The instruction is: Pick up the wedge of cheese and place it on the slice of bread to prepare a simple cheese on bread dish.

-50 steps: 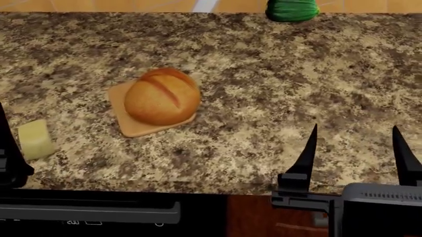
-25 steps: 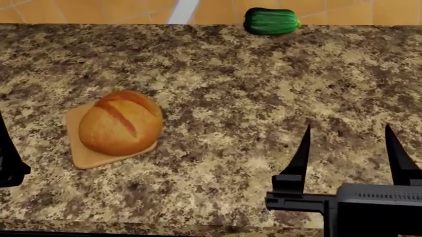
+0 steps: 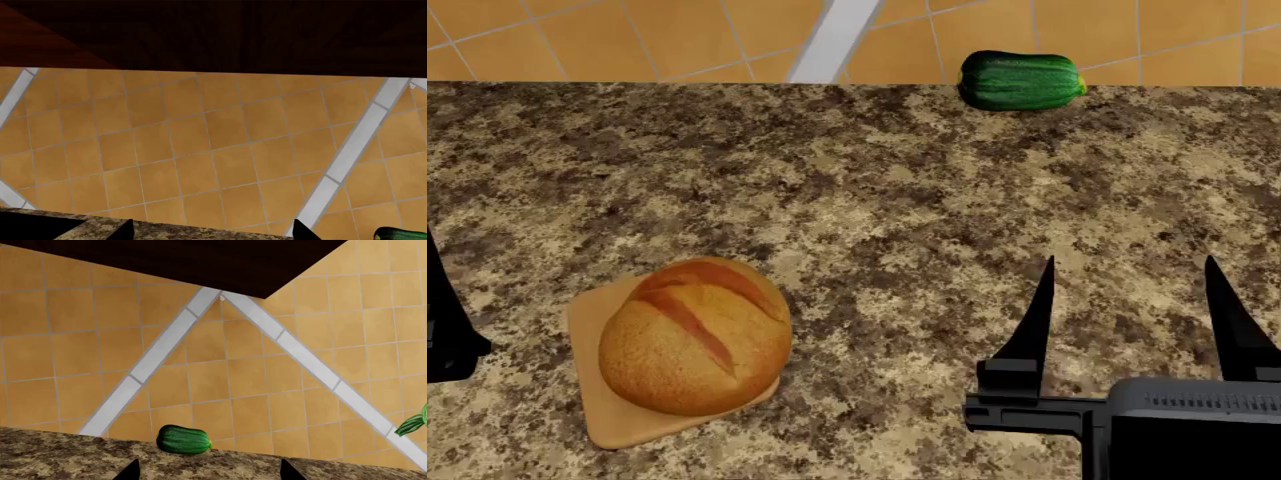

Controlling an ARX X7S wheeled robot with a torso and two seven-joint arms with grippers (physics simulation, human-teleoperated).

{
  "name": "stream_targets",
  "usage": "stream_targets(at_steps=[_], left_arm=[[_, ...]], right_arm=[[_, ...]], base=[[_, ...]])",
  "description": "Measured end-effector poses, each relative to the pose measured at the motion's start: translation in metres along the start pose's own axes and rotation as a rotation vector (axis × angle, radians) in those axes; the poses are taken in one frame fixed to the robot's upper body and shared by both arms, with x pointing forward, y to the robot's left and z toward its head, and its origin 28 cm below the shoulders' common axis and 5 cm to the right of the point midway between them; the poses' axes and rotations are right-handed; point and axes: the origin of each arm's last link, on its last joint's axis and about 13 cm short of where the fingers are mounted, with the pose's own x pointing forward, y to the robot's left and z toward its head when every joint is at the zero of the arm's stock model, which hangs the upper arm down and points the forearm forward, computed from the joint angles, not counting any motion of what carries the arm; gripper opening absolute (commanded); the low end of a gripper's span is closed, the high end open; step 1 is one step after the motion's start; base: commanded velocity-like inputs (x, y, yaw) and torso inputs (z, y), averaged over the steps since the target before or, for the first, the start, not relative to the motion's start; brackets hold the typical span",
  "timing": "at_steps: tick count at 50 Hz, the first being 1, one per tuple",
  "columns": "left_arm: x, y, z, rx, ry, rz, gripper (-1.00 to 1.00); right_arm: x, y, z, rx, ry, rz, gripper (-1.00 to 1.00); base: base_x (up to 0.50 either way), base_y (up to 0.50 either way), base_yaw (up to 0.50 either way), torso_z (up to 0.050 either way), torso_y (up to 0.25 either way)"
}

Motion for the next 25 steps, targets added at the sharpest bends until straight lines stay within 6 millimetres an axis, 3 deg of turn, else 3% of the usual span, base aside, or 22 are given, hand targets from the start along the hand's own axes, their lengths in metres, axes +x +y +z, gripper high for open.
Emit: stream_targets(at_steps=[9,25], left_arm=[[-0.0008,0.0000,-0.0003,-0.001,0.001,-0.001,1.00],[-0.0020,-0.0008,-0.0009,0.000,0.009,-0.001,1.00]], right_arm=[[-0.0008,0.0001,-0.0008,0.002,0.002,-0.003,1.00],[0.0003,0.0009,-0.0027,0.007,0.014,-0.012,1.00]], base=[[0.25,0.00,0.00,0.000,0.000],[0.00,0.00,0.00,0.000,0.001]])
